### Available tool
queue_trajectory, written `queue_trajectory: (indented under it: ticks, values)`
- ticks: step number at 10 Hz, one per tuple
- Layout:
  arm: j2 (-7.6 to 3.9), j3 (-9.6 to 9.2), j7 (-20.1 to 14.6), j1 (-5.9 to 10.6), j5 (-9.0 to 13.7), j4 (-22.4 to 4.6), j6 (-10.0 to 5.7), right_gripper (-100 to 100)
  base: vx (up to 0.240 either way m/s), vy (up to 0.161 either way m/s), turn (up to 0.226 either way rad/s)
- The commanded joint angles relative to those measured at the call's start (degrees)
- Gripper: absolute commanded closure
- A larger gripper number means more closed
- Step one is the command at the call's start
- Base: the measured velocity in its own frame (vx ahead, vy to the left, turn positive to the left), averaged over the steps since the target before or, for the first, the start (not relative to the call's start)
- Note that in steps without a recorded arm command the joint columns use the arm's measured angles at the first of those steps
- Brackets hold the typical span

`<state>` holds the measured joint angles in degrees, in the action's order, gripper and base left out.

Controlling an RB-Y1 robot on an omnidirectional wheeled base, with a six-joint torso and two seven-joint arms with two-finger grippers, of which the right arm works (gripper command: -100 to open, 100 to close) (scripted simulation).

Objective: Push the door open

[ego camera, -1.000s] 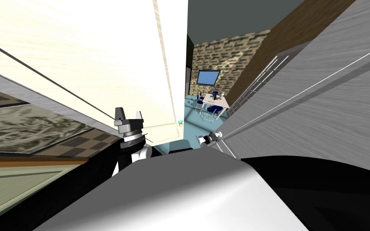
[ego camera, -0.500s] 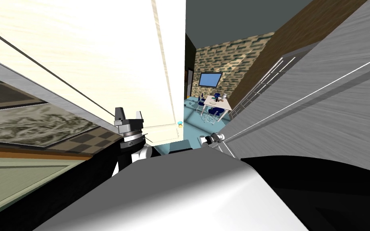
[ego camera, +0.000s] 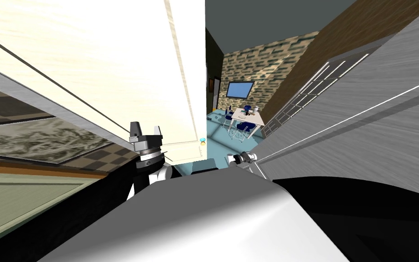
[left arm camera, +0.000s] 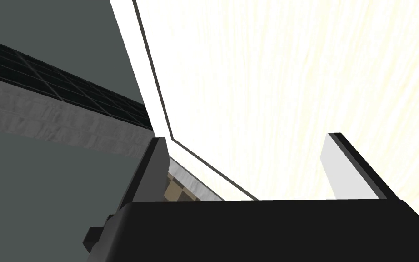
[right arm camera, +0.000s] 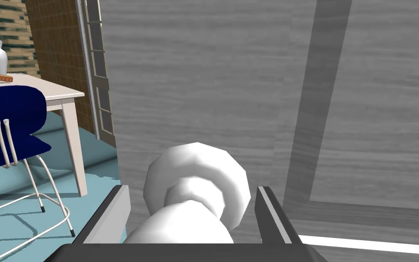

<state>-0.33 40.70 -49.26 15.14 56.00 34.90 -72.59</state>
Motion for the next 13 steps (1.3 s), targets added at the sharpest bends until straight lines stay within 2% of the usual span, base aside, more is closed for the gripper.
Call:
queue_trajectory:
  ticks: [1, 4, 5, 6, 7, 9, 10, 12, 13]
  values:
    - [-0.72, 1.83, 0.26, -0.63, 1.37, 0.55, -1.98, 100, 0.037, -0.091, 0.195]
    - [-0.72, 1.83, 0.26, -0.63, 1.37, 0.55, -1.98, 100, 0.017, -0.054, 0.013]
    - [-0.83, 3.06, 0.44, -0.56, 2.44, 0.31, -3.26, 100, 0.024, -0.073, 0.138]
    - [-0.82, 3.68, 0.53, -0.52, 2.97, 0.19, -3.91, 100, 0.028, -0.111, 0.166]
    - [-0.82, 3.68, 0.53, -0.52, 2.97, 0.19, -3.91, 100, 0.018, -0.079, 0.035]
    - [-0.65, 4.91, 0.71, -0.45, 4.04, -0.05, -5.20, 100, 0.021, -0.083, 0.078]
    - [-0.49, 5.51, 0.80, -0.41, 4.56, -0.17, -5.83, 100, 0.025, -0.093, 0.097]
    - [0.52, 7.71, 1.12, -0.28, 6.48, -0.60, -8.14, 100, 0.023, -0.151, 0.165]
    - [0.52, 7.71, 1.12, -0.28, 6.48, -2.37, -8.14, 100, 0.031, -0.132, 0.077]
